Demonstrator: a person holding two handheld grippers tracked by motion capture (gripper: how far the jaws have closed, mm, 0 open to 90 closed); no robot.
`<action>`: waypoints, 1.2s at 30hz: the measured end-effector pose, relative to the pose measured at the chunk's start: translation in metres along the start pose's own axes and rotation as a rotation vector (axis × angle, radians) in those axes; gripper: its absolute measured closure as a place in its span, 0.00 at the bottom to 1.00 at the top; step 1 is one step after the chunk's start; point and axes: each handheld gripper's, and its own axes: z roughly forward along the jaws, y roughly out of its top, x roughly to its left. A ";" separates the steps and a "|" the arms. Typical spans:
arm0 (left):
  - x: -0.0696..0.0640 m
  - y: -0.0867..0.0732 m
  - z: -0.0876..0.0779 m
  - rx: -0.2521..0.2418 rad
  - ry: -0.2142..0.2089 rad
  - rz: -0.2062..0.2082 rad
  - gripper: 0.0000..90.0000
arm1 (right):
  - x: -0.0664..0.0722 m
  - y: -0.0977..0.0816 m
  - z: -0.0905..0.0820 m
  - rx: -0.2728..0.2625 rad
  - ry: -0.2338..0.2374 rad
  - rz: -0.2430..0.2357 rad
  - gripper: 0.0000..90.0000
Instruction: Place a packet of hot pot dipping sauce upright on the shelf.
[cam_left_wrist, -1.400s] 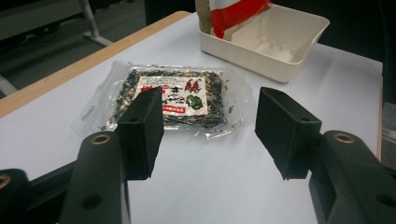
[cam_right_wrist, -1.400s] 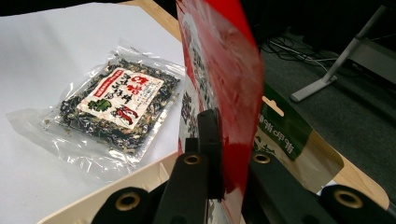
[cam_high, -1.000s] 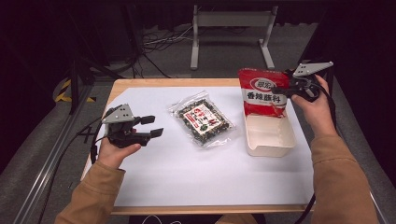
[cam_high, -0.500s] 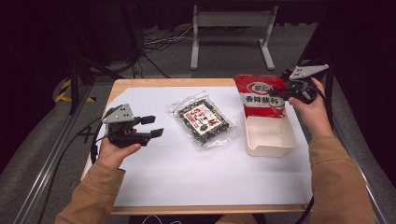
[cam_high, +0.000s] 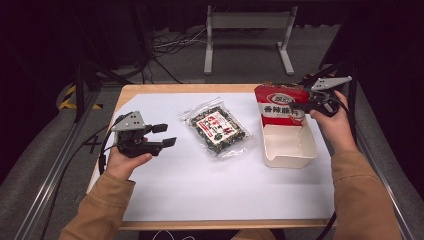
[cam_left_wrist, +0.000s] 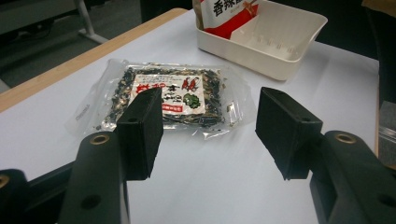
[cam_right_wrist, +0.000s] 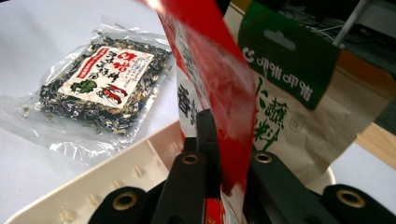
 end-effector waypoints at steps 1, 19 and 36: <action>0.000 0.000 0.000 0.000 0.000 0.000 0.47 | 0.000 -0.001 0.000 0.002 -0.002 0.004 0.98; 0.006 -0.002 0.007 -0.004 0.017 -0.037 0.36 | 0.001 -0.016 0.000 0.021 -0.049 0.104 0.90; 0.020 -0.006 0.017 -0.019 0.087 -0.083 0.30 | 0.018 -0.025 -0.024 -0.090 -0.151 0.212 0.38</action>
